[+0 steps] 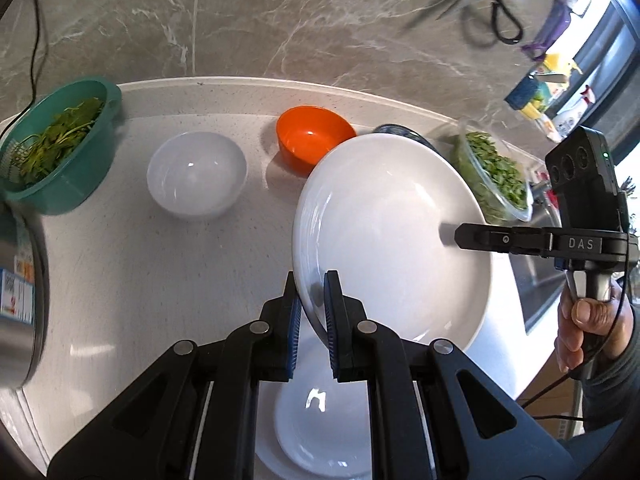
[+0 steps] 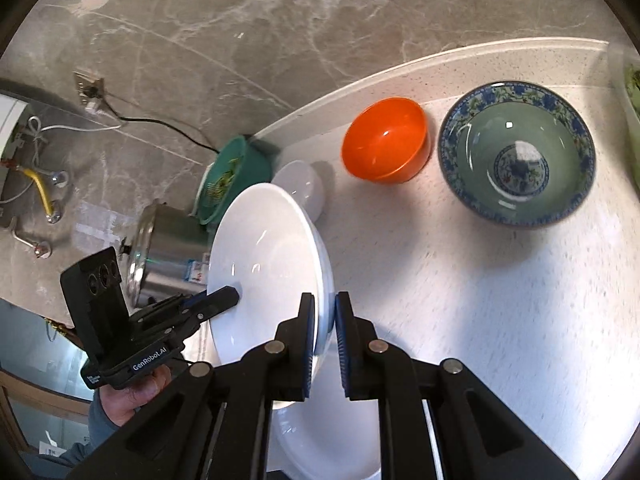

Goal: Organize plates and bowls
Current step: 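Carry the white deep dish with both tools and lower it onto the plate stack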

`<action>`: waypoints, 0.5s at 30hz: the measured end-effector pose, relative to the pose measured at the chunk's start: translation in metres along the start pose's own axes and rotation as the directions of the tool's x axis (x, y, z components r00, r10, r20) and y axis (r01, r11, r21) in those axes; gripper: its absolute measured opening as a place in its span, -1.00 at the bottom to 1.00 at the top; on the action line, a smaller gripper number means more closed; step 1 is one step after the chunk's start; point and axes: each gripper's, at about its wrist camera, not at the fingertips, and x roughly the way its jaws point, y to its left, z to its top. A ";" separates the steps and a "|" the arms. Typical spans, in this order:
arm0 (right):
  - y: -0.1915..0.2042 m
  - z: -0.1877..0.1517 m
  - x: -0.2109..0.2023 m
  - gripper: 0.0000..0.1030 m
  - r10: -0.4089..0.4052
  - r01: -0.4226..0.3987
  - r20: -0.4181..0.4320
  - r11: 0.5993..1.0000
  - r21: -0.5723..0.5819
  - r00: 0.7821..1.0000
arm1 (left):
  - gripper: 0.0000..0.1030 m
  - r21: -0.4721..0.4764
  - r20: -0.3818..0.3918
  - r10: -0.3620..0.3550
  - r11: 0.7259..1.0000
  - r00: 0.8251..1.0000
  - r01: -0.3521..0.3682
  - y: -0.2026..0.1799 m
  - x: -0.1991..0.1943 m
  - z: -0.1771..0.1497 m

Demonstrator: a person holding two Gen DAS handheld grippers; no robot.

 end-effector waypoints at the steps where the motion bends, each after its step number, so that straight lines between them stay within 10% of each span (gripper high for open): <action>1: 0.003 -0.004 -0.002 -0.72 0.001 -0.001 0.001 1.000 -0.001 1.000 | -0.81 0.003 0.002 0.001 1.000 1.000 -0.001 -0.003 -0.006 -0.006; 15: 0.029 -0.078 -0.008 -0.68 0.011 -0.011 -0.043 1.000 -0.001 0.999 | -0.80 -0.043 -0.036 -0.030 0.999 0.999 0.028 -0.006 -0.036 -0.105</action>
